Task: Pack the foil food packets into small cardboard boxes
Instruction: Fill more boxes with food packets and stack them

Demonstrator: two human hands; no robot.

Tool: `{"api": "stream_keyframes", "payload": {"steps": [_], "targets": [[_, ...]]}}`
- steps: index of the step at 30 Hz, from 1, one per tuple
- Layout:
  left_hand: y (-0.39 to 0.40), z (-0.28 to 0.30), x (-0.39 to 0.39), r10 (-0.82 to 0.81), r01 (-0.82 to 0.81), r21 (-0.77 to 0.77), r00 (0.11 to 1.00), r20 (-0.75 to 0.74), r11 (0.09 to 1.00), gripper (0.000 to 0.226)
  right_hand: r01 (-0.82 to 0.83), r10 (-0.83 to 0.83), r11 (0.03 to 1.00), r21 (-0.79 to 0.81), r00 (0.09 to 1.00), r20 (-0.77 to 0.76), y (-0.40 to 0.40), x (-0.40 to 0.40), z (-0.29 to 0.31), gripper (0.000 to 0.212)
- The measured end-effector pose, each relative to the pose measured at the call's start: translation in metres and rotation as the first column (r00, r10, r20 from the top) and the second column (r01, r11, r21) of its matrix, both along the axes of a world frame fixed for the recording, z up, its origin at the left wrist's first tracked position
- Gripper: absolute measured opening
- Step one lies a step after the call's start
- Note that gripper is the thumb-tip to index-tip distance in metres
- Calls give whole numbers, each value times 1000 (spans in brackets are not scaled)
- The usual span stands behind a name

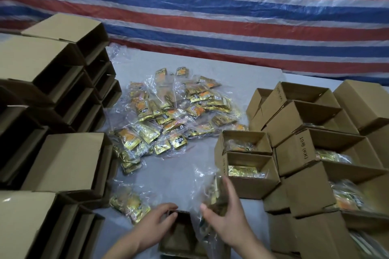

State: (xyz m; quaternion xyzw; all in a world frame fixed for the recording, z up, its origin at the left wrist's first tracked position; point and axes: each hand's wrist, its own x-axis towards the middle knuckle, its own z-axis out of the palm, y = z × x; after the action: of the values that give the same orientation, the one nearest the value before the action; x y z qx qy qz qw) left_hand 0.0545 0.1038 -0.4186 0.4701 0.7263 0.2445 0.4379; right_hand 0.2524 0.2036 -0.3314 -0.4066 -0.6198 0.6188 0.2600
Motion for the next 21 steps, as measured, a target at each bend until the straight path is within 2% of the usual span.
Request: {"api": "stream_keyframes", "payload": {"steps": [4,7,11,13,16,21], "targets": [[4,-8,5,81,-86,31,988,132,996,15,-269,250,949,163,960,130,1,-5,3,66],[7,-5,1,180,-189,29,964,197,982,11,-425,371,881,210,894,251,3,-8,6,62],[6,-6,2,162,-171,34,967,198,985,11,-496,414,843,210,846,335,1,-7,0,53],[6,-8,5,176,-189,40,960,218,981,14,-559,424,793,242,791,440,4,-8,-4,46],[6,-11,5,223,-243,26,926,305,970,15,-653,449,709,266,709,545,10,-11,-13,50],[5,-15,2,225,-253,33,905,362,967,15,-752,561,633,184,609,560,10,-21,-27,33]]}}
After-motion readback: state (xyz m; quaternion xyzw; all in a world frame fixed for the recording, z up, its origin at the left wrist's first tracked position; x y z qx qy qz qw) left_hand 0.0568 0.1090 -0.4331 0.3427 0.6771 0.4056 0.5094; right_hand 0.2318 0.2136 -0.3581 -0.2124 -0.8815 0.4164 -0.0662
